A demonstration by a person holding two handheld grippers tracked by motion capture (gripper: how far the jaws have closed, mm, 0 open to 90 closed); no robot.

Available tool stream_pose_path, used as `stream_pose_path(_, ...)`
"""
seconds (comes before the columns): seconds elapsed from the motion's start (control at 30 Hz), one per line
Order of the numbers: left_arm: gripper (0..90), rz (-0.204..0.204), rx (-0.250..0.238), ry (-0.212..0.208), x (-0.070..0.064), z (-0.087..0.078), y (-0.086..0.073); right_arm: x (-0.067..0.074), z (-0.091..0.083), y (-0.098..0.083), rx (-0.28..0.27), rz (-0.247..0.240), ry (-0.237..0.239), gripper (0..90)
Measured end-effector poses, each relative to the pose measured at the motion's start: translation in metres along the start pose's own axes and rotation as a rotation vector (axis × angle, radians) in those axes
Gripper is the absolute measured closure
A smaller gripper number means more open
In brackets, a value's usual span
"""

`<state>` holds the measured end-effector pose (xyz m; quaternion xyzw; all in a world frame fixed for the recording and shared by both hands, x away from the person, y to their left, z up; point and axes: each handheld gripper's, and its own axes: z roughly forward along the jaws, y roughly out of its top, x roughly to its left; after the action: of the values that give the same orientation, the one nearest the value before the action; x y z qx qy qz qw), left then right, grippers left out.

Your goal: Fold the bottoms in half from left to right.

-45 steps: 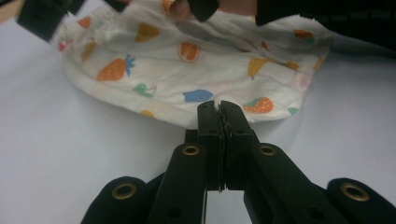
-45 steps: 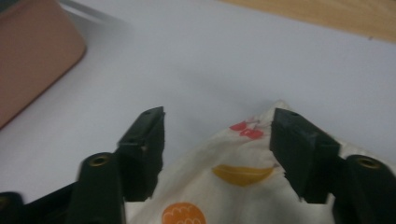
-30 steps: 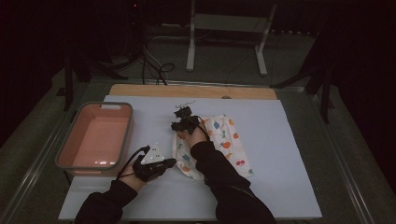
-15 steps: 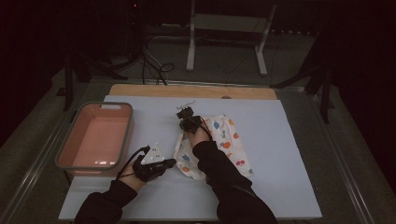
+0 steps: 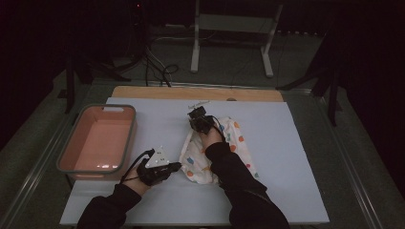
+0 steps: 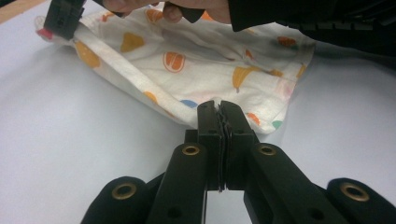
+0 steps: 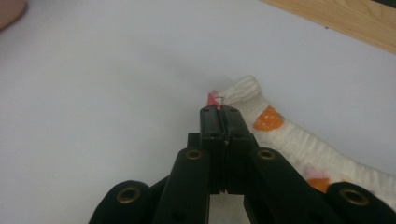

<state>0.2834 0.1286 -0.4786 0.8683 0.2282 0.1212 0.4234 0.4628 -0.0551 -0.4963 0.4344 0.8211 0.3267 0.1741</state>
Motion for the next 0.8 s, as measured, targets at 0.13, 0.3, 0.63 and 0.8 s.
stream_pose_path(0.13,89.3,0.008,-0.009,-0.007,-0.002,0.001,0.005,-0.007,-0.008,-0.001,-0.02,0.002,0.004,89.5)
stream_pose_path(0.3,89.3,0.018,-0.019,-0.021,-0.004,0.003,0.011,-0.015,-0.017,-0.003,-0.037,-0.002,0.005,89.5)
stream_pose_path(0.63,89.3,0.031,-0.045,-0.056,-0.008,0.007,0.028,-0.03,-0.034,-0.005,-0.067,0.001,0.022,89.5)
stream_pose_path(0.8,89.3,0.04,-0.05,-0.068,-0.011,0.011,0.034,-0.037,-0.042,-0.006,-0.078,0.006,0.021,89.5)
